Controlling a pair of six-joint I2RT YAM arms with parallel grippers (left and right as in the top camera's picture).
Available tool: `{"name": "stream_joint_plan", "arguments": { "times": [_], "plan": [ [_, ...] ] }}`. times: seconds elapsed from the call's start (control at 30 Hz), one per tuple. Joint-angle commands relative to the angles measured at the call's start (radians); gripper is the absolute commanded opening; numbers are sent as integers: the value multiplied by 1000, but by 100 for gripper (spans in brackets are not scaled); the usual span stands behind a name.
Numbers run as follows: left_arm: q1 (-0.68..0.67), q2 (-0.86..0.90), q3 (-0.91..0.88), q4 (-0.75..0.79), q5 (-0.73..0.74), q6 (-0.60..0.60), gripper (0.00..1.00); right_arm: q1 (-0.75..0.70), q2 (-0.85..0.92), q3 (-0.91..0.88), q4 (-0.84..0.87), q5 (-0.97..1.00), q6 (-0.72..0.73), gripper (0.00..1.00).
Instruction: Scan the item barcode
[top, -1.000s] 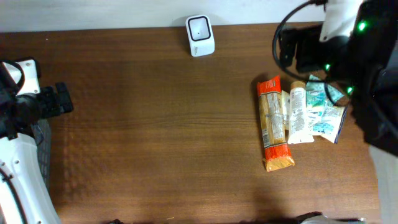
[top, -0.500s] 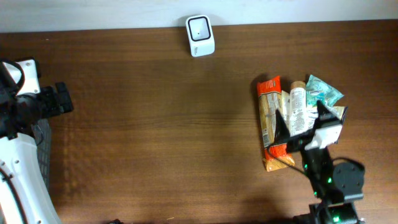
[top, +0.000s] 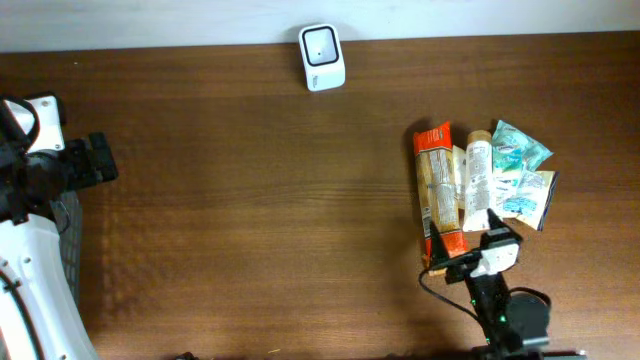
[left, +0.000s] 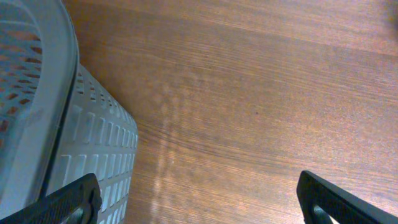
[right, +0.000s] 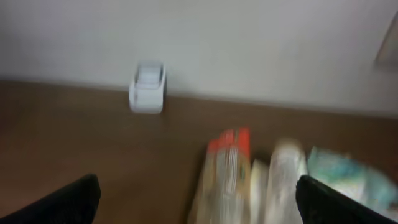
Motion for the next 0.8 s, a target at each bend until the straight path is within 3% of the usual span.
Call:
{"name": "stream_joint_plan", "arguments": {
  "times": [0.0,0.77],
  "plan": [
    [-2,-5,0,2,0,16,99,-3,-6,-8,-7,-12,31,99],
    [-5,-29,-1,1,0,16,99,-3,-4,-8,-7,-11,30,99]
  ]
}}
